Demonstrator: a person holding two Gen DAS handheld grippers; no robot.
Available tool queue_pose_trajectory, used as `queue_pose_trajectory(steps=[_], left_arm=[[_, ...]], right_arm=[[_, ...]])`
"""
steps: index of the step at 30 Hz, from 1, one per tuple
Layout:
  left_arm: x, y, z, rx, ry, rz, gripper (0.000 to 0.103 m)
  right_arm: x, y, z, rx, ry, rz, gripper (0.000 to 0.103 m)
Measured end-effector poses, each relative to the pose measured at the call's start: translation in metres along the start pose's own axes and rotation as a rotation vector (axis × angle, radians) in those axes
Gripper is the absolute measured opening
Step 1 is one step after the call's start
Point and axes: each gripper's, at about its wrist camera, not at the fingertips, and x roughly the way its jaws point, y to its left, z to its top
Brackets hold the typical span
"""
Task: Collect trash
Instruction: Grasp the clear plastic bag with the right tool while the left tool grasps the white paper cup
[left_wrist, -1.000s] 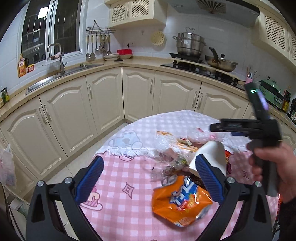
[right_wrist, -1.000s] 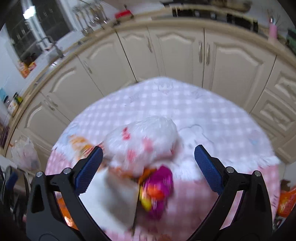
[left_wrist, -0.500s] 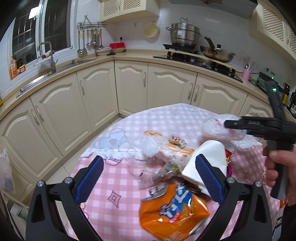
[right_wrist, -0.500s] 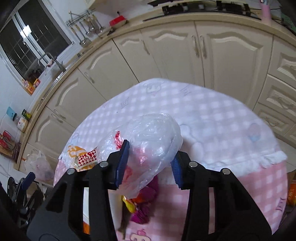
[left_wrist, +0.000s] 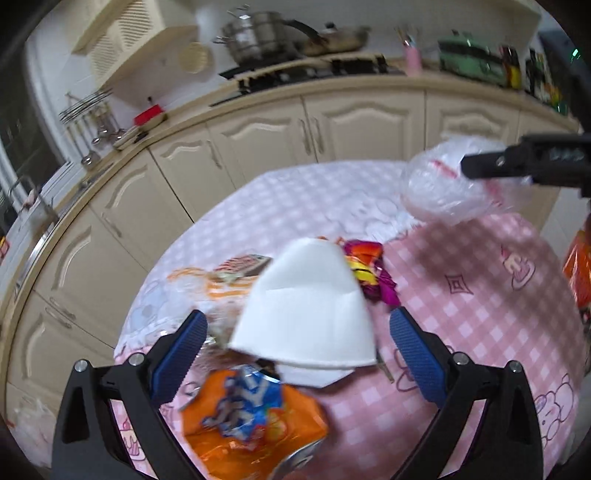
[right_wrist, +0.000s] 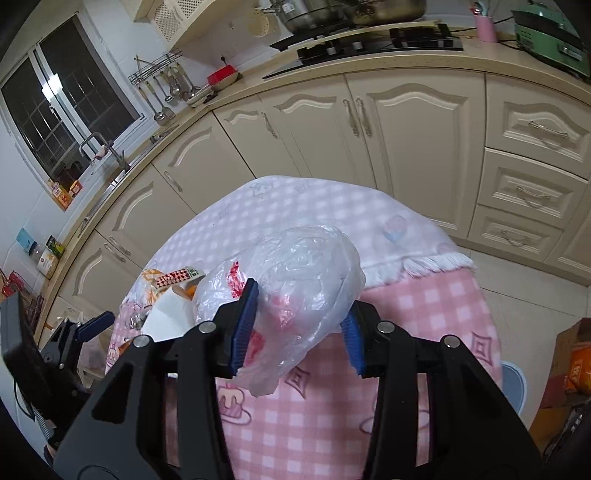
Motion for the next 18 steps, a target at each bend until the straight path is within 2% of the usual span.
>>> queue_pose_trajectory(steps=[2,6,8,12,14,15,16,17,18], left_arm=[[0.01,-0.005,0.002,0.016,0.017,0.006,0.097],[0.036,-0.007,0.002,0.034,0.092,0.071,0.097],[0.04,-0.003,0.001,0.025,0.101,0.026,0.097],[0.044,0.004,-0.001,-0.007,0.106,-0.115,0.095],[0.041,0.003,-0.001,-0.002,0.1,-0.131,0.091],[0.038,0.004,-0.001,-0.003,0.092,-0.142,0.078],[0.033,0.006,0.0,-0.015,0.076,-0.148,0.055],[0.028,0.01,0.0,-0.035,0.07,-0.156,0.048],[0.025,0.015,0.002,-0.065,0.07,-0.18,0.036]], right_arm=[[-0.005,-0.005,-0.005,0.003,-0.001,0.0,0.042],[-0.011,-0.01,-0.011,0.005,-0.001,0.008,0.042],[-0.015,-0.013,-0.013,0.004,-0.003,0.012,0.042],[-0.019,-0.018,-0.018,0.015,-0.005,0.018,0.043],[-0.022,-0.02,-0.02,0.017,-0.007,0.019,0.042],[-0.023,-0.021,-0.022,0.019,-0.008,0.019,0.043],[-0.024,-0.023,-0.023,0.021,-0.008,0.021,0.043],[-0.026,-0.024,-0.025,0.025,-0.009,0.022,0.043],[-0.028,-0.026,-0.026,0.028,-0.01,0.022,0.043]])
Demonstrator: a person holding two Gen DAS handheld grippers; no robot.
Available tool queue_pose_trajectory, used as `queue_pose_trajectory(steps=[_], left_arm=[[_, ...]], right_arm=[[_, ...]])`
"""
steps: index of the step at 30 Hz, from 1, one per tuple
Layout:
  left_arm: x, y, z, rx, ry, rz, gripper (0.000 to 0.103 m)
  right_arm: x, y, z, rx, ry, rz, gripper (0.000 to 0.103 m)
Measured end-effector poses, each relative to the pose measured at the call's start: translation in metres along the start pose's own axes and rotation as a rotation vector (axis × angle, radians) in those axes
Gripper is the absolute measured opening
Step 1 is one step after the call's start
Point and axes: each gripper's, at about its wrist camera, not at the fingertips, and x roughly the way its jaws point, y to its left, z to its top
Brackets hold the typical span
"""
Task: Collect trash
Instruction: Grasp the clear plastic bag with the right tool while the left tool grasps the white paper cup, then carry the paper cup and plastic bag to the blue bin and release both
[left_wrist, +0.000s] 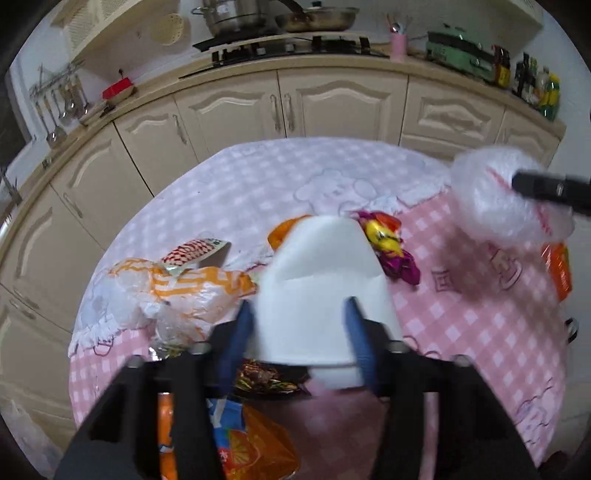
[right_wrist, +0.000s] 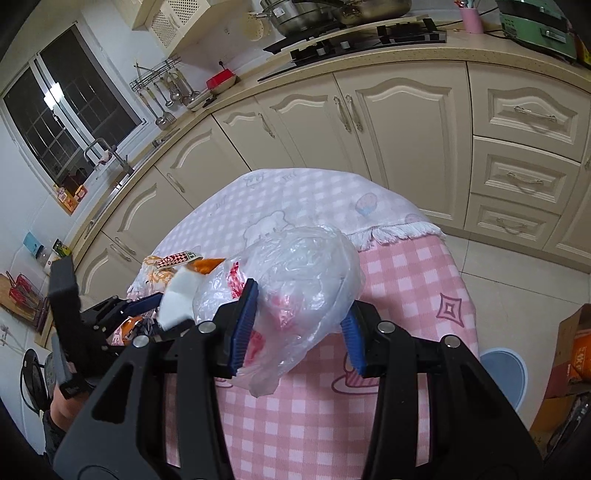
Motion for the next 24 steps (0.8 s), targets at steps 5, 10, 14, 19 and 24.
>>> queue_pose_trajectory(steps=[5,10,14,19,24], left_arm=[[0.0,0.0,-0.001,-0.021,0.009,0.009,0.051],[-0.001,-0.033,-0.001,0.091,-0.02,0.082,0.096],[0.027,-0.055,-0.001,0.162,0.061,0.167,0.096],[0.041,-0.062,-0.001,0.185,0.07,0.181,0.098],[0.033,-0.054,-0.003,0.123,0.071,0.065,0.097]], right_arm=[[-0.005,-0.007,-0.004,0.007,0.003,0.002,0.043],[-0.011,-0.011,-0.007,0.013,0.001,0.003,0.043],[-0.014,-0.014,-0.009,0.016,0.0,0.006,0.043],[-0.017,-0.015,-0.011,0.013,0.0,0.006,0.043],[-0.019,-0.016,-0.014,0.012,0.005,0.006,0.043]])
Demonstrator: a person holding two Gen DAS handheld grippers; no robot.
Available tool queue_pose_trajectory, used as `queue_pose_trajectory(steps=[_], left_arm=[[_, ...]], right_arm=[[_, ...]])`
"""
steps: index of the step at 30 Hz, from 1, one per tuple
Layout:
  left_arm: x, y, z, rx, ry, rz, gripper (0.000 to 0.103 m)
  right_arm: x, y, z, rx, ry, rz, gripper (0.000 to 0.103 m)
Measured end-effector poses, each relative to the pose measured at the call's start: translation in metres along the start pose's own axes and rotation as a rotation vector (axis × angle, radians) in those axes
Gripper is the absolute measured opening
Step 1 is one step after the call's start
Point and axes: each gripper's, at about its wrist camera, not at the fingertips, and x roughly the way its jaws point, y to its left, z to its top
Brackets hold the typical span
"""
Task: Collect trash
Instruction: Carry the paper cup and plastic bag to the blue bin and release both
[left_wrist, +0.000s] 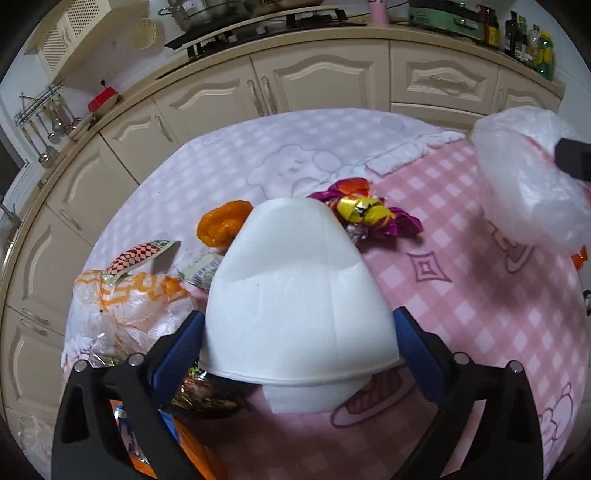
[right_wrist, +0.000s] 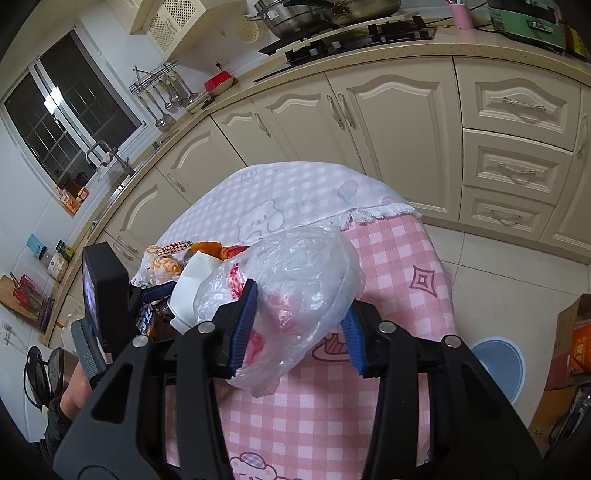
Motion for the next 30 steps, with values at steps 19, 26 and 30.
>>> queue_pose_trajectory(steps=[19,26,30], left_arm=[[-0.112,-0.002,0.001,-0.18,-0.299,-0.196,0.097],[-0.135,-0.071,0.029,-0.076,-0.353,-0.274,0.097],[-0.128,-0.136,0.048,0.01,-0.334,-0.355,0.097]], right_arm=[[-0.055,-0.021,0.002,0.029,-0.108,-0.014,0.043],[-0.117,-0.076,-0.004,0.118,-0.222,-0.102,0.043],[-0.151,-0.144,-0.022,0.248,-0.257,-0.211,0.043]])
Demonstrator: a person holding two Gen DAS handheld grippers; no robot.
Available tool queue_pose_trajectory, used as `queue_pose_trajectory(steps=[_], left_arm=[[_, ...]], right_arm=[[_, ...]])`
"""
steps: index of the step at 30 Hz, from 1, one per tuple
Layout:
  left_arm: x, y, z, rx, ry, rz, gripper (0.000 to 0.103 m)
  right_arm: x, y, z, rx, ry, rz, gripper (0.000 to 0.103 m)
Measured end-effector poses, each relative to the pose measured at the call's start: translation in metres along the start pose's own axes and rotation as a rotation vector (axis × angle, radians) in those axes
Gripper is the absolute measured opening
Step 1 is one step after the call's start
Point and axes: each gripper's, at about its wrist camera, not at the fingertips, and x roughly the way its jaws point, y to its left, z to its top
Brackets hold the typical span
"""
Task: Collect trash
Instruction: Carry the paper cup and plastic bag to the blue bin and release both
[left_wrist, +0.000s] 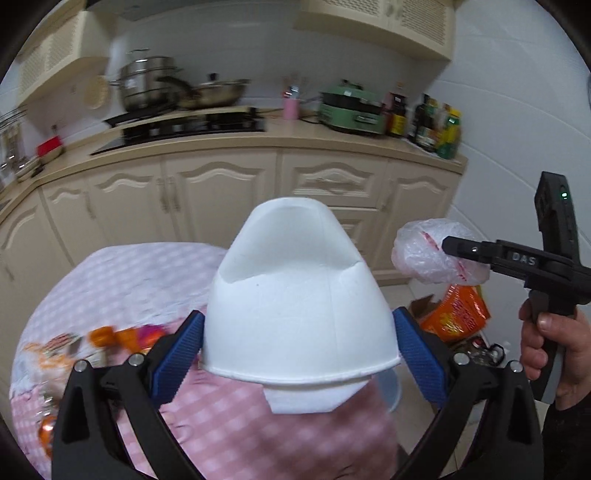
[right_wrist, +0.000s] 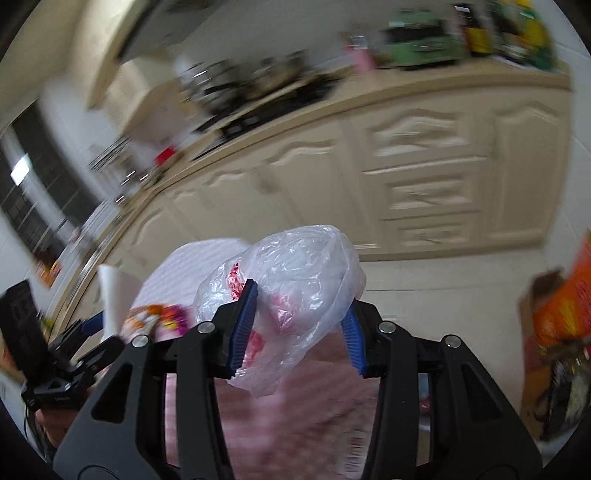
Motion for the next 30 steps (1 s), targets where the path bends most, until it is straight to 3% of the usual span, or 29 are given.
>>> queue_pose_trajectory(steps=[5,9,12,17,20,21,22,23,30], left_arm=[[0.067,-0.076,-0.003,0.09,0.112,-0.118,0.097],[0.132,-0.137,-0.019,0.154,0.244,-0.196,0.097],[0.177,-0.172,-0.034,0.194,0.342,-0.214,0.097],[0.223,-0.189,-0.052,0.193,0.447,-0.224,0.097],[0.244,-0.193,-0.058,0.215,0.499,-0.208,0.097],[0.253,-0.196,-0.059,0.227,0.517,-0.198,0.097],[0.26,-0.199,-0.061,0.238,0.532,-0.189,0.097],[0.263,-0.198,-0.062,0.244,0.542,-0.186,0.097],[0.311,-0.21,-0.085,0.29,0.644,-0.161,0.098]], right_arm=[[0.002,-0.096,-0.019,0.156,0.044,-0.144,0.043],[0.024,-0.161,-0.051,0.277,0.127,-0.206,0.044],[0.049,-0.192,-0.073,0.344,0.192,-0.223,0.044],[0.111,-0.241,-0.118,0.457,0.33,-0.226,0.046],[0.147,-0.26,-0.145,0.507,0.394,-0.215,0.064],[0.155,-0.266,-0.151,0.531,0.401,-0.208,0.078],[0.158,-0.272,-0.156,0.55,0.402,-0.212,0.086],[0.16,-0.279,-0.163,0.574,0.401,-0.223,0.088],[0.123,-0.315,-0.174,0.687,0.323,-0.298,0.09]])
